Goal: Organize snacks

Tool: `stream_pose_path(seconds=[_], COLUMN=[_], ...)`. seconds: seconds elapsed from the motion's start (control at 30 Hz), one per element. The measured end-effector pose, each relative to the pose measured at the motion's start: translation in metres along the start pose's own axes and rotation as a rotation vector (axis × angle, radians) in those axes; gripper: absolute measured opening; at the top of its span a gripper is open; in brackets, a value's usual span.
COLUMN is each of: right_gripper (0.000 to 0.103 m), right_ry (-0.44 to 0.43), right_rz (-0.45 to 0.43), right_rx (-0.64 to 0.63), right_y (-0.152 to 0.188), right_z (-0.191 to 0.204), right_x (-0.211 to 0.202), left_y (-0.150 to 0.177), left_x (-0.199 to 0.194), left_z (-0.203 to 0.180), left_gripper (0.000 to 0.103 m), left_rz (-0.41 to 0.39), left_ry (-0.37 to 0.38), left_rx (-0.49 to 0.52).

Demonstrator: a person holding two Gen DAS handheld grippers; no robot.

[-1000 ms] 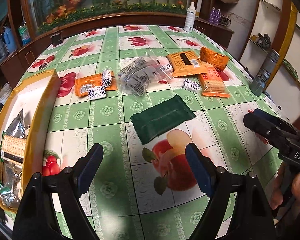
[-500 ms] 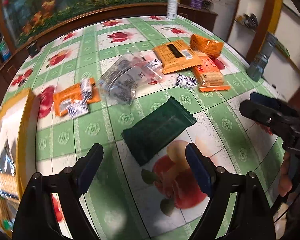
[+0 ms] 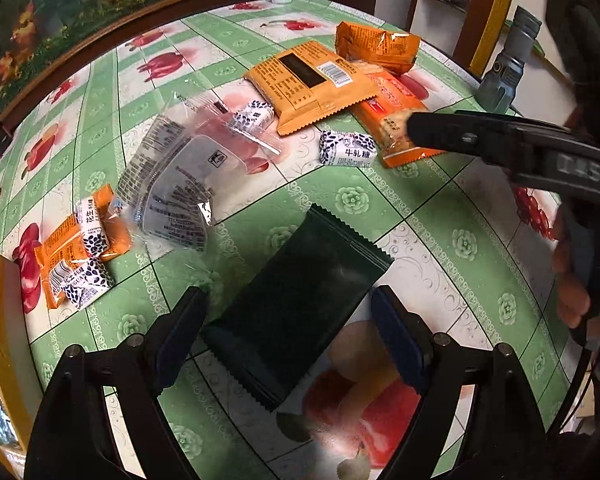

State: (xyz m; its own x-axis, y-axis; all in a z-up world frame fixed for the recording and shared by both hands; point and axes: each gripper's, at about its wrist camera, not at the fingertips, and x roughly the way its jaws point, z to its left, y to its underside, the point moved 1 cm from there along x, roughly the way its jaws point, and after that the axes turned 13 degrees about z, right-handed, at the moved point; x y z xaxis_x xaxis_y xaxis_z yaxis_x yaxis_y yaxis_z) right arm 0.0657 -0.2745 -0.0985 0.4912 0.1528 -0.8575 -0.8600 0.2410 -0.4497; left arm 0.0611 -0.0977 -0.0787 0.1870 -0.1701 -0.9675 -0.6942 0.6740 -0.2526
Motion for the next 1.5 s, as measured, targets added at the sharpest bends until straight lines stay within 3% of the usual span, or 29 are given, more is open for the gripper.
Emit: stream_pose_path(seconds=[0.1, 0.13, 0.17, 0.3, 0.4, 0.47, 0.73, 1.0, 1.23, 1.5], right_gripper=[0.082, 0.069, 0.063, 0.064, 0.064, 0.057, 0.056, 0.055, 0.055, 0.055], right_ry=[0.058, 0.086, 0.103, 0.151, 0.186, 0.207, 0.095, -0.054, -0.159, -0.252], right_rz=[0.018, 0.030, 0.042, 0.030, 0.026, 0.024, 0.002, -0.031, -0.045, -0.058], right_rx=[-0.015, -0.026, -0.036, -0.033, -0.044, -0.064, -0.025, 0.008, -0.057, -0.152], right_y=[-0.009, -0.012, -0.014, -0.022, -0.028, -0.027, 0.003, 0.043, 0.065, 0.076], right_z=[0.004, 0.006, 0.008, 0.007, 0.006, 0.008, -0.010, -0.021, 0.007, 0.057], right_x=[0.014, 0.020, 0.025, 0.030, 0.034, 0.034, 0.007, -0.031, -0.052, -0.066], left_y=[0.002, 0.002, 0.003, 0.003, 0.004, 0.005, 0.017, 0.043, 0.069, 0.104], left_x=[0.000, -0.001, -0.002, -0.006, -0.008, -0.009, -0.013, -0.030, -0.056, -0.093], left_z=[-0.002, -0.003, -0.004, -0.006, -0.007, -0.006, -0.005, -0.003, 0.009, 0.031], left_gripper=[0.083, 0.081, 0.076, 0.052, 0.044, 0.042, 0.042, 0.042, 0.042, 0.042], left_rz=[-0.022, -0.028, -0.034, -0.046, -0.048, -0.050, -0.053, -0.091, -0.141, -0.217], left_ry=[0.002, 0.001, 0.003, 0.004, 0.006, 0.010, 0.048, 0.027, -0.016, -0.113], left_rx=[-0.013, -0.014, -0.014, -0.020, -0.037, -0.047, -0.101, -0.223, -0.351, -0.470])
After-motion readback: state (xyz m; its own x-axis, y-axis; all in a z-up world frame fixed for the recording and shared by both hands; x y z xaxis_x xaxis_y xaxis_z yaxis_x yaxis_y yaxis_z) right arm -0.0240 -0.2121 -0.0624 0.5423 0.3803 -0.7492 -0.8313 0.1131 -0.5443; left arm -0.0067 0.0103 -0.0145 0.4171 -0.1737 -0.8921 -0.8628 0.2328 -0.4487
